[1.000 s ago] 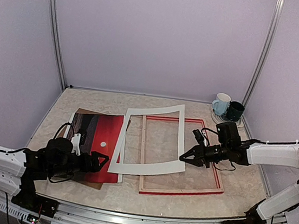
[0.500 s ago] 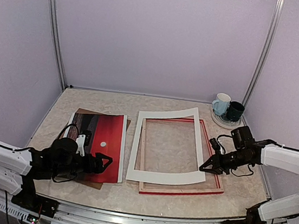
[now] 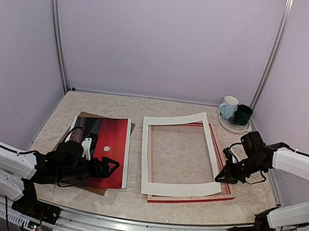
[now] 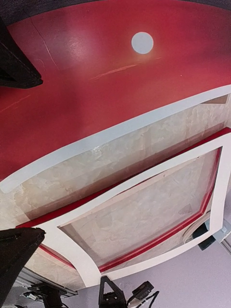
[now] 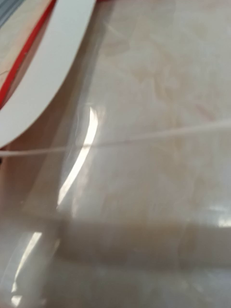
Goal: Put the photo into the frame
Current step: Adjust the frame body at the center of the board.
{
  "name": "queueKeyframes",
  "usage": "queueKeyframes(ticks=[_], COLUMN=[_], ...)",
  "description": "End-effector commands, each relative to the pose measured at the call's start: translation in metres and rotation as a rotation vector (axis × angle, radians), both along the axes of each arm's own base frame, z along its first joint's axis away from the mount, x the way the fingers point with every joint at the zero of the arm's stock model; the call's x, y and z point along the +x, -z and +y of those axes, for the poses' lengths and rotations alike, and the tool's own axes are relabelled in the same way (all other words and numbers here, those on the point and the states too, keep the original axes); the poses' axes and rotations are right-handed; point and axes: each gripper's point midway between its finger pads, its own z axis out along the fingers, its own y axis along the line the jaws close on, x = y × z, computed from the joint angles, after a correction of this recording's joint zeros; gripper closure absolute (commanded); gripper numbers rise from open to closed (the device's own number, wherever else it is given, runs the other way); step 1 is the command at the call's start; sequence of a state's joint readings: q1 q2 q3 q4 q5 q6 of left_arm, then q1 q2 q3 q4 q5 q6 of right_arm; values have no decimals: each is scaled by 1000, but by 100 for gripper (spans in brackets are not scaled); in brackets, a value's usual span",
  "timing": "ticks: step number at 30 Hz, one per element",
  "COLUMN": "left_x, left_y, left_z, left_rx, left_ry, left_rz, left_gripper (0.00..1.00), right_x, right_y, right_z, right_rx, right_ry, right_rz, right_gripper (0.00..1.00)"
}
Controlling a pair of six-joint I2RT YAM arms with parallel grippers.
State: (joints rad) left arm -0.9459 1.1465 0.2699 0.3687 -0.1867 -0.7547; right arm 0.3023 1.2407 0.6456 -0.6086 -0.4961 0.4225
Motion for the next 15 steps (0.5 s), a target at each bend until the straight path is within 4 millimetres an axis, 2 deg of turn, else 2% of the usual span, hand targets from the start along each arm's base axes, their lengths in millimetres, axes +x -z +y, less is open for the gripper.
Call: queueKeyframes(ticks=[1,8,12,15], left_x=[4,9,12,13], left_y=[-16,-12,-13,-11], left_z=[-15,-26,-28,-31], left_rx=[-44,-23,-24,-23], left_ry=[33,50,42,43], left_rz=[-39,-30,-27,-17], left_gripper=[1,1,1,1], right_x=[4,5,12,16], right_y=[-7,-7,-28,-37], right_z=[-22,-17,2,-1], right_rx=[-116,-95,40,20], right_ry=[55,48,29,25], right_rz=[-14,-6,-42,-46], right_gripper=[100,100,100,100])
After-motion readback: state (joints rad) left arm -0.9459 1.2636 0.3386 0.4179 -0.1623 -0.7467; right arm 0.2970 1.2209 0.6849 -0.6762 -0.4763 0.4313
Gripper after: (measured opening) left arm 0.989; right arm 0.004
